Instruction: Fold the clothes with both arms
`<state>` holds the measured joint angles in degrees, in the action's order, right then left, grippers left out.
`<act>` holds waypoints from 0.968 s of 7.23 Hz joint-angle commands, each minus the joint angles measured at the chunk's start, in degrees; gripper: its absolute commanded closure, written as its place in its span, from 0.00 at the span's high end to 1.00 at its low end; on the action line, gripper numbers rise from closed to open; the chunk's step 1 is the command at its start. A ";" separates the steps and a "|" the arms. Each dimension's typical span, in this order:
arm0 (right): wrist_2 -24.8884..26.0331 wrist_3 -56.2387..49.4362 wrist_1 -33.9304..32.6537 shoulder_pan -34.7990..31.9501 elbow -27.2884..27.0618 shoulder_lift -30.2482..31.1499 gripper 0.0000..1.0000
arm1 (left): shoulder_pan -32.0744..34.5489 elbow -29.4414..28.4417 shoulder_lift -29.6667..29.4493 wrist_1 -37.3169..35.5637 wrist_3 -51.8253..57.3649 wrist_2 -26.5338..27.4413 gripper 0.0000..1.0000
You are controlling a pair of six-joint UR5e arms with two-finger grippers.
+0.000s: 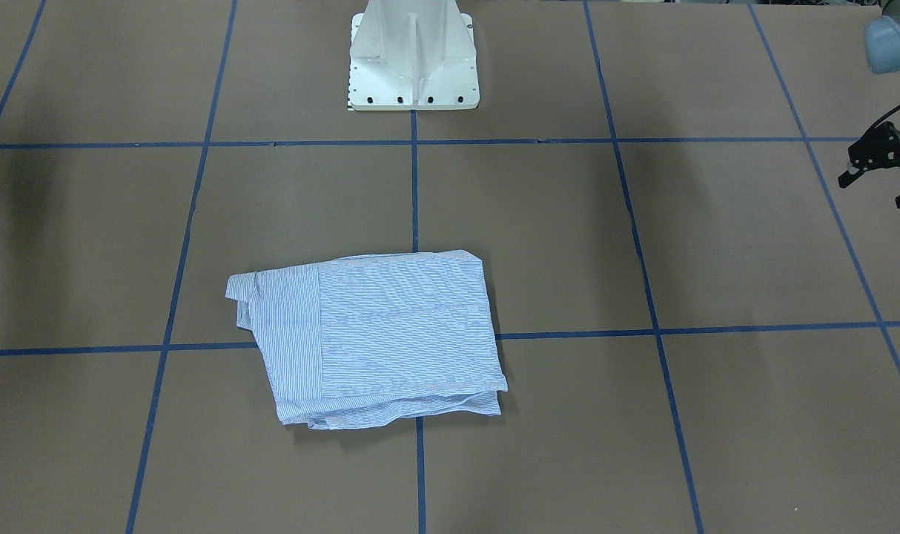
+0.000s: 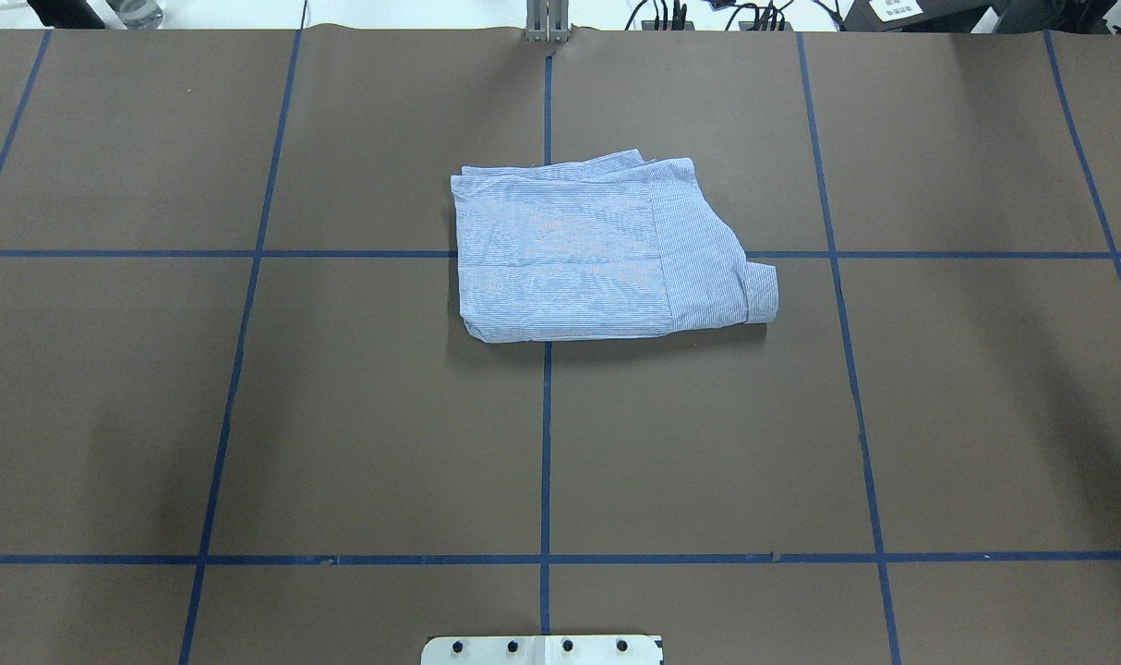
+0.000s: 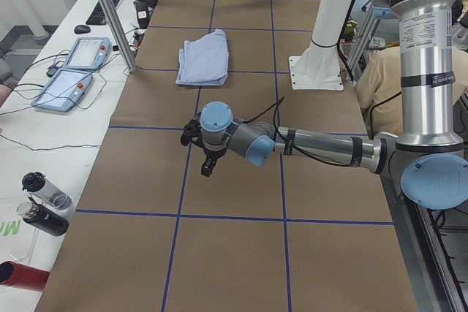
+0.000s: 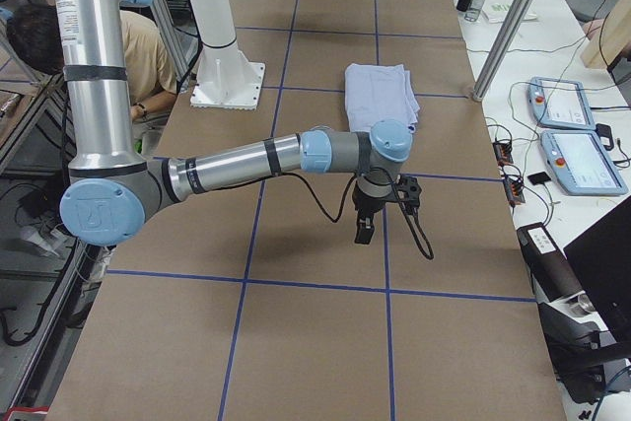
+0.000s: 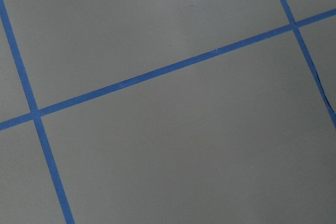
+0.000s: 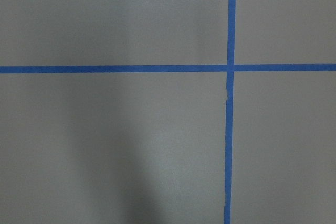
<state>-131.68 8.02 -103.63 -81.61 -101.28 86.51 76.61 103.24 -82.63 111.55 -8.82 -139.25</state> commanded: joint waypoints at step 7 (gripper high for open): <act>-1.66 0.25 0.44 -2.06 -4.87 1.80 1.00 | 0.29 0.56 -1.39 -0.10 -0.31 0.12 1.00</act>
<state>-133.87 8.16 -103.18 -83.41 -104.06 87.15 76.80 103.99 -83.90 111.62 -8.92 -139.14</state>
